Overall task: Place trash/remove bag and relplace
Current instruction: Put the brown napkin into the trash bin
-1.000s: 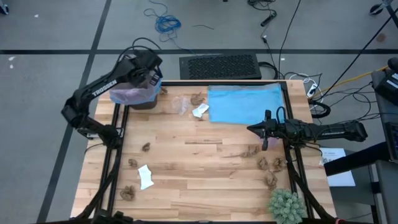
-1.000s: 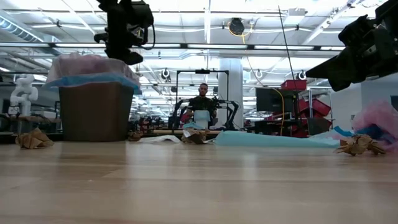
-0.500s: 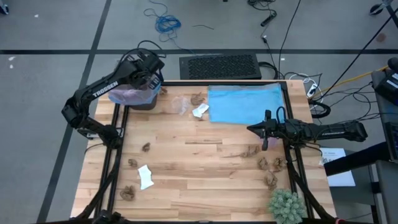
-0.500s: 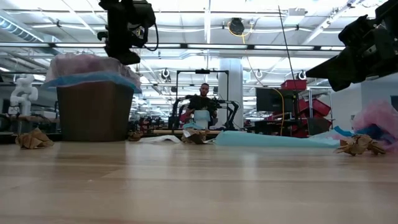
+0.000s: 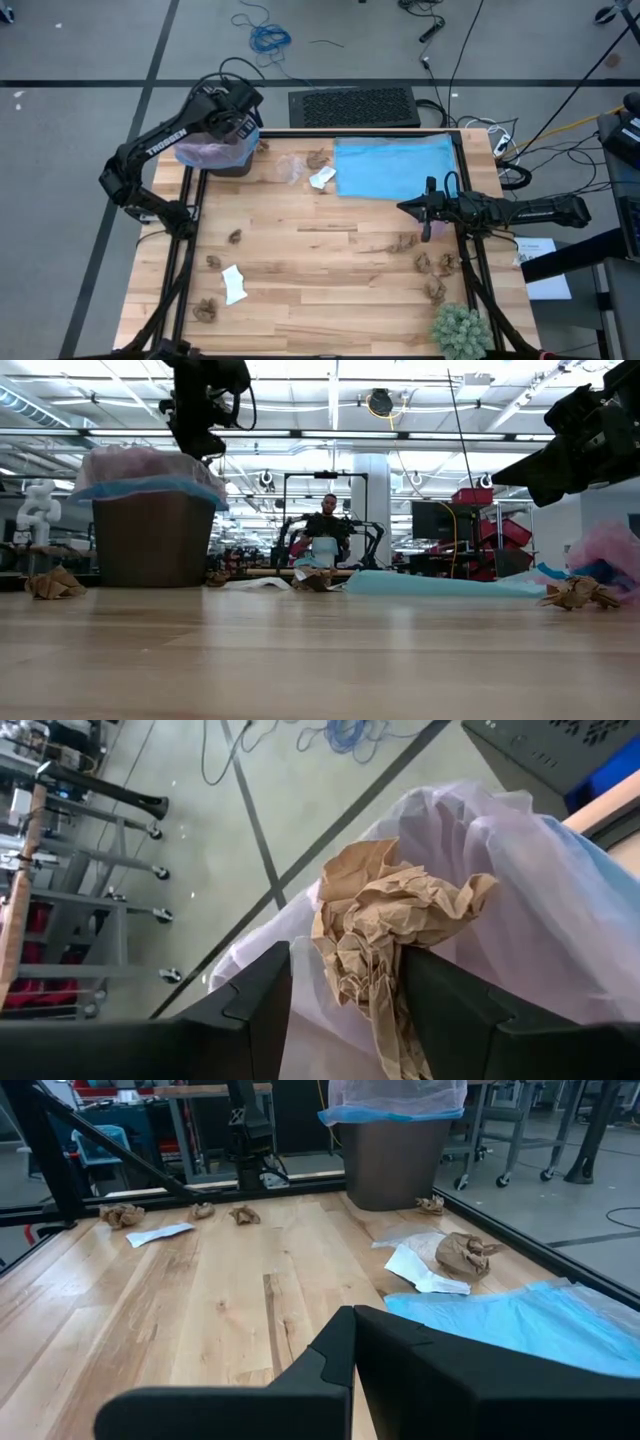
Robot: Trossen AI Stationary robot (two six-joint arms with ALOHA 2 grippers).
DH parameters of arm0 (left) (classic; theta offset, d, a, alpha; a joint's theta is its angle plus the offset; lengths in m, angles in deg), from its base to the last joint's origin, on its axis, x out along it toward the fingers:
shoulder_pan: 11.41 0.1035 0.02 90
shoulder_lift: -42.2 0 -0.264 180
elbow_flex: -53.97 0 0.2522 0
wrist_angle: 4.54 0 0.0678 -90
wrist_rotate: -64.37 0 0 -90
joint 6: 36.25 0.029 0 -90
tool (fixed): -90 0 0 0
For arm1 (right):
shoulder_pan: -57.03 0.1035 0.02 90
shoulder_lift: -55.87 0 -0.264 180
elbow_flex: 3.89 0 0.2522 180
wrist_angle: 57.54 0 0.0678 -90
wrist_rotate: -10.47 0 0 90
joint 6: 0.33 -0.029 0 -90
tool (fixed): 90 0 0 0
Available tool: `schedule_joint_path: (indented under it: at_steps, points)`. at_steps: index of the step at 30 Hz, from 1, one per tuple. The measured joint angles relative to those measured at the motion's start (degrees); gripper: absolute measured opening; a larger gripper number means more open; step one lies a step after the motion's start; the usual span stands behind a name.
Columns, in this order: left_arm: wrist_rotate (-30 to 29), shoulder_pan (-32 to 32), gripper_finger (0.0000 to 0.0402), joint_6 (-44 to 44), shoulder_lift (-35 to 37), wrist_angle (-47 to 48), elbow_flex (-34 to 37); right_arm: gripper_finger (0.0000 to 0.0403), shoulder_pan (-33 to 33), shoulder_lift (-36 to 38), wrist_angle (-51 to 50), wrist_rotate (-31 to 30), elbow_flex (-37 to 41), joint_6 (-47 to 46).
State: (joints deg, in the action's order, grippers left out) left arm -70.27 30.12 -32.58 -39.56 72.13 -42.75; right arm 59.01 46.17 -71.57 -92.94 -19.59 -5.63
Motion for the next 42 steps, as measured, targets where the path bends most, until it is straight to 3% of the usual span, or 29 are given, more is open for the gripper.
schedule_joint_path:
  at_steps: [5,10,14,21,24,33,38,42]
  points:
    - [0.59,-0.87,0.0185,-0.40,0.00,7.32,-1.98,0.0000,0.01,0.00,0.00,-0.02,0.00,0.00]
    - [6.93,-0.95,0.0184,-7.11,0.00,21.88,-3.21,0.0000,-0.01,-0.02,0.00,0.00,0.00,0.01]
    - [6.42,-0.96,0.0173,-10.49,0.02,26.50,-3.21,0.0000,0.00,-0.02,0.00,0.00,0.00,0.01]
    - [5.42,-0.98,0.0090,-10.47,0.02,23.87,-3.23,0.0000,0.01,-0.02,0.01,0.00,-0.01,0.01]
    - [5.38,-0.96,0.0076,-10.35,0.02,23.56,-3.23,0.0000,0.00,0.00,0.01,0.00,0.00,0.00]
    - [8.74,-1.71,0.0129,-3.04,0.00,18.95,-4.60,0.0000,0.01,-0.01,0.00,0.00,0.00,0.01]
    - [11.17,-5.36,0.0161,2.60,0.07,10.77,-9.10,0.0000,0.01,0.00,0.02,0.00,-0.02,0.02]
    - [16.57,-9.20,0.0168,7.57,0.04,7.85,-11.85,0.0000,0.00,0.00,0.02,0.00,0.00,0.00]
